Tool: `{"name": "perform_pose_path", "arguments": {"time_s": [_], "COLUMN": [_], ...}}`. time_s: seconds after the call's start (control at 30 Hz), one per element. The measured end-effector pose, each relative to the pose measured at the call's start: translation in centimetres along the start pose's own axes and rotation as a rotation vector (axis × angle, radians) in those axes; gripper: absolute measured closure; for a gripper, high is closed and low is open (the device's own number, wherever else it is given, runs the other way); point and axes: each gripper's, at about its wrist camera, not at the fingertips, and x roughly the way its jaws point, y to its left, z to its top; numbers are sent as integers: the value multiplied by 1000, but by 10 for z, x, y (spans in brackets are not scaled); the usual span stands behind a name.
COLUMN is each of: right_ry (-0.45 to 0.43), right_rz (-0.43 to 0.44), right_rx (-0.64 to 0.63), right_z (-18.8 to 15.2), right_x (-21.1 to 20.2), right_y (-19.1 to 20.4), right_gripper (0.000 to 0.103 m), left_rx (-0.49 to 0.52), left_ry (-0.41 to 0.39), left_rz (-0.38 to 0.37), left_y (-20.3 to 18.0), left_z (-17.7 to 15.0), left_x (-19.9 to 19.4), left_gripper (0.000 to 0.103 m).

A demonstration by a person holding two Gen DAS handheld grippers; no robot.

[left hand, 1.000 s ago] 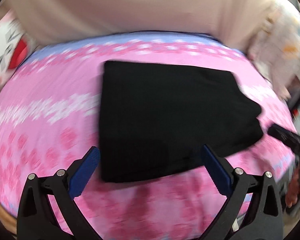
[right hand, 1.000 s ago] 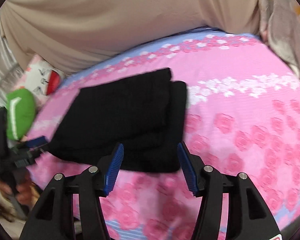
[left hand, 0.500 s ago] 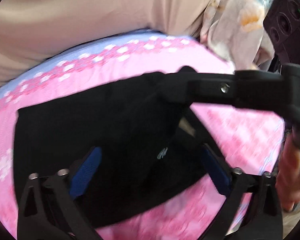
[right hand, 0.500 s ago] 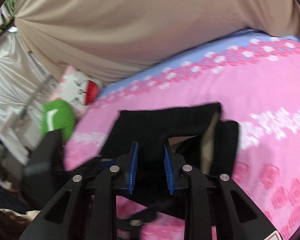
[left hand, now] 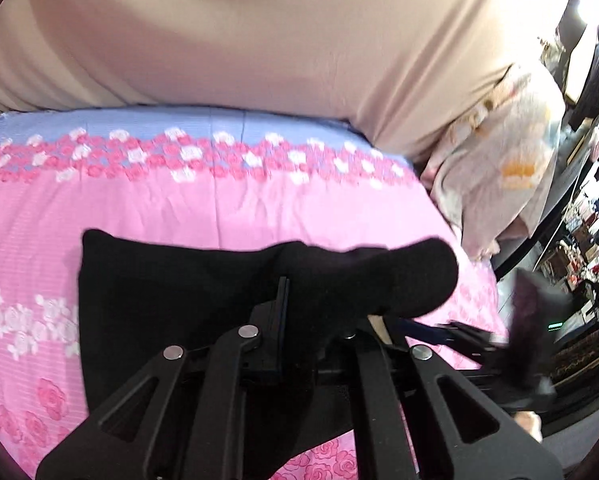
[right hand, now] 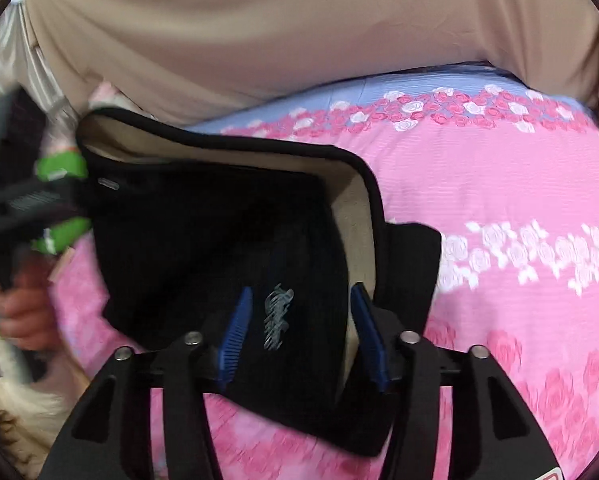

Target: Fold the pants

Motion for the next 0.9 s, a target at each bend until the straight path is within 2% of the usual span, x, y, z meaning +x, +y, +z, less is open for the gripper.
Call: {"name": "perform_pose_path", "arguments": {"time_s": [0.07, 0.17, 0.2, 0.27, 0.3, 0.37, 0.43, 0.47, 0.53, 0.6, 0.63, 0.67, 0.7, 0.73, 0.77, 0.8, 0.83, 0.9], "right_ry": [27, 52, 59, 66, 43, -34, -91, -97, -63, 35, 14, -10, -18, -39, -89, -114, -124, -127], "right_rz": [-33, -28, -22, -16, 13, 73, 79, 54, -20, -132, -71, -5, 26, 18, -16, -27, -18, 33], "right_rx": [-17, -16, -21, -26, -28, -24, -18, -6, 11, 93, 170, 239, 287, 305, 286, 266, 248, 213], "right_z": [7, 13, 13, 14, 15, 19, 20, 17, 5, -14, -23, -27, -29, -30, -31, -31, -31, -25], "right_x": [21, 44, 49, 48, 38, 2, -25, -32, -23, 10, 11, 1, -9, -21, -40, -51, -60, -67], "right_y": [2, 0, 2, 8, 12, 20, 22, 17, 1, -32, -50, -59, -65, -66, -63, -59, -56, -46], "right_gripper": [46, 48, 75, 85, 98, 98, 98, 98, 97, 100, 100, 95, 89, 84, 69, 56, 53, 52], "left_rx": [10, 18, 20, 30, 37, 49, 63, 75, 114, 127, 117, 113, 110, 116, 131, 142, 150, 161], "left_ry": [-23, -22, -18, -25, -30, -40, -36, -23, 41, 130, 215, 259, 275, 249, 219, 190, 139, 90], "left_rz": [22, 17, 16, 25, 22, 1, -28, -39, -42, -36, -23, -14, -4, -1, -2, 1, 14, 26], "left_y": [0, -1, -1, -4, -6, -12, -22, -28, -43, -50, -50, -49, -48, -48, -48, -47, -44, -37], "left_z": [3, 5, 6, 4, 4, 3, -1, -6, -24, -44, -60, -70, -76, -83, -85, -87, -87, -88], "left_x": [-7, -10, -10, -15, -18, -25, -26, -23, 0, 29, 52, 61, 64, 58, 49, 39, 23, 3], "left_gripper": [96, 96, 96, 96, 96, 96, 96, 95, 92, 87, 80, 69, 64, 55, 33, 20, 10, 9]}}
